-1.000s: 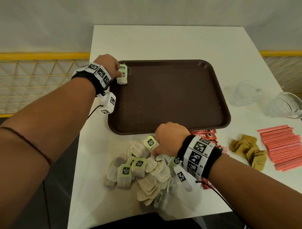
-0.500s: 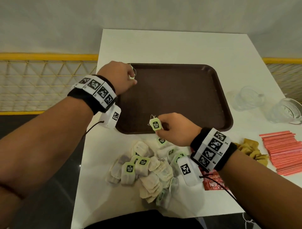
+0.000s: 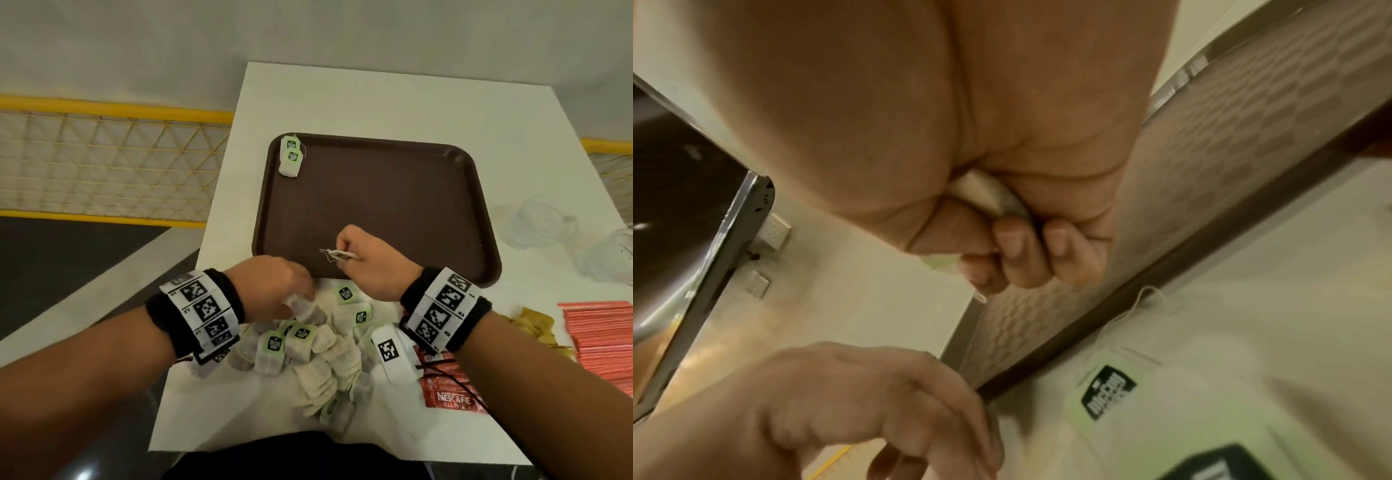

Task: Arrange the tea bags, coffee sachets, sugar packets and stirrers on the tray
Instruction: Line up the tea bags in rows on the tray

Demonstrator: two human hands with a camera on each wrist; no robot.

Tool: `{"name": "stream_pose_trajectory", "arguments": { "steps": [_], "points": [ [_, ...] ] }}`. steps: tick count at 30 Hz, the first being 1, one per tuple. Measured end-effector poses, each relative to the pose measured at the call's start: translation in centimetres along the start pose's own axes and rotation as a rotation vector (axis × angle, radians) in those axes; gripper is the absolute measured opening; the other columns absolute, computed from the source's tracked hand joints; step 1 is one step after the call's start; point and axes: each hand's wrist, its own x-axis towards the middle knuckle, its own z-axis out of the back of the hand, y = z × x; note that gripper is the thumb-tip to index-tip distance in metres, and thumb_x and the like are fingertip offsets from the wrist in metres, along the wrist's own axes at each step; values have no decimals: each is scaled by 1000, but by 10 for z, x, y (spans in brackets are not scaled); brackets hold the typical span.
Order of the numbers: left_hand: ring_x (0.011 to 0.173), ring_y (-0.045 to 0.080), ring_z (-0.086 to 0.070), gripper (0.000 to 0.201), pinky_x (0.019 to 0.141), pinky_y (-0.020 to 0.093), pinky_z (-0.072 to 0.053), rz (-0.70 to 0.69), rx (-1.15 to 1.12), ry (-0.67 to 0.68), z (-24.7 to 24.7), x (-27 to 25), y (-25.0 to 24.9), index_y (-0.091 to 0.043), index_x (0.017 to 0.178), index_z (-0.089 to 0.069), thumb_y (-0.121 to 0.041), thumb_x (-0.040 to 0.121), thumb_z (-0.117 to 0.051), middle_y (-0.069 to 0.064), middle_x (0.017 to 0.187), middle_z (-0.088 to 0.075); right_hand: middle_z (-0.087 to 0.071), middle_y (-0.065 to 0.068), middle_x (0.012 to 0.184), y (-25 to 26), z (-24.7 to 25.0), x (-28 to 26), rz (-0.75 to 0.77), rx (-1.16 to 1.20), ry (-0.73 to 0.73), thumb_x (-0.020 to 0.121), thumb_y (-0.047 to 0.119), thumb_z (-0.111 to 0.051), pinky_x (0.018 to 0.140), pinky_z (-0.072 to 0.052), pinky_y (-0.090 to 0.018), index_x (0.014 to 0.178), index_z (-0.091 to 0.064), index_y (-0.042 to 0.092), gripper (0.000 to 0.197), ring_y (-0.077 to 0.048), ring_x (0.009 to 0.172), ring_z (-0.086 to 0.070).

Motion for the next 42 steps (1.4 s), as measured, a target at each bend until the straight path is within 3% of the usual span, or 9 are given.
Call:
{"name": "stream_pose_trajectory", "arguments": {
  "steps": [6, 12, 15, 19, 22, 26, 35, 38, 42],
  "points": [
    [102, 16, -60, 38, 78, 29, -48, 139, 84, 19, 1, 4, -9, -31, 124, -58, -28, 87, -62, -7, 113, -61, -56, 8, 68, 1, 14, 4, 54, -13, 133, 85, 4, -56, 49, -39, -15, 101, -64, 13, 20, -1, 50, -48],
    [92, 15, -61, 20, 79, 31, -50, 232, 12, -37, 16, -2, -12, -27, 107, -68, -31, 88, -61, -6, 101, -63, -64, 8, 75, -4, 16, 2, 162, -30, 202, 87, 14, -65, 67, -50, -29, 97, -72, 14, 12, -9, 65, -60],
    [81, 16, -59, 11, 66, 31, -50, 133, 37, -289, 37, -9, -19, -25, 92, -69, -27, 82, -67, -6, 89, -58, -66, -4, 78, -5, 16, 2, 184, -56, 208, 99, 31, -54, 65, -46, -36, 97, -71, 9, 28, -20, 67, -58],
    [73, 19, -59, 6, 52, 29, -48, 18, 207, -570, 64, -16, -27, -20, 84, -70, -17, 79, -70, -3, 81, -60, -42, 0, 63, 2, 17, 1, 100, 178, 238, 102, 45, -45, 59, -34, -27, 96, -65, -3, 52, -11, 56, -38],
    [69, 24, -57, 6, 51, 32, -46, -63, 367, -622, 80, -17, -25, -15, 80, -67, -14, 83, -63, 1, 76, -60, -35, 5, 62, 11, 21, 3, -46, 574, 294, 104, 37, -41, 48, -29, -21, 108, -66, 11, 36, -9, 53, -34],
    [71, 24, -54, 6, 55, 34, -47, -133, 491, -633, 100, -17, -25, -14, 81, -67, -12, 86, -63, 2, 77, -59, -36, 3, 63, 19, 33, 5, 32, 663, 185, 97, 34, -52, 52, -23, -27, 97, -67, 21, 20, -10, 52, -32],
    [70, 28, -54, 12, 59, 39, -47, -242, 555, -641, 122, -6, -23, -10, 80, -62, -15, 92, -61, 6, 80, -60, -60, -11, 73, 23, 34, 8, 213, 661, 1, 86, 37, -72, 55, -40, -34, 86, -68, 6, 31, -15, 55, -43],
    [74, 26, -57, 3, 60, 37, -50, -163, 437, -652, 122, -3, -17, -12, 85, -64, -14, 87, -63, 4, 83, -62, -60, -19, 75, 23, 35, 8, 206, 616, -63, 81, 39, -74, 58, -38, -37, 85, -69, 4, 36, -19, 60, -43],
    [71, 14, -57, 17, 61, 23, -45, 78, -175, -725, 118, 2, -12, -24, 98, -62, -25, 82, -63, -11, 84, -61, -65, 0, 67, 23, 38, 13, 219, 450, -231, 87, 25, -74, 59, -41, -31, 78, -70, 13, 16, -8, 59, -51]
  ]
}}
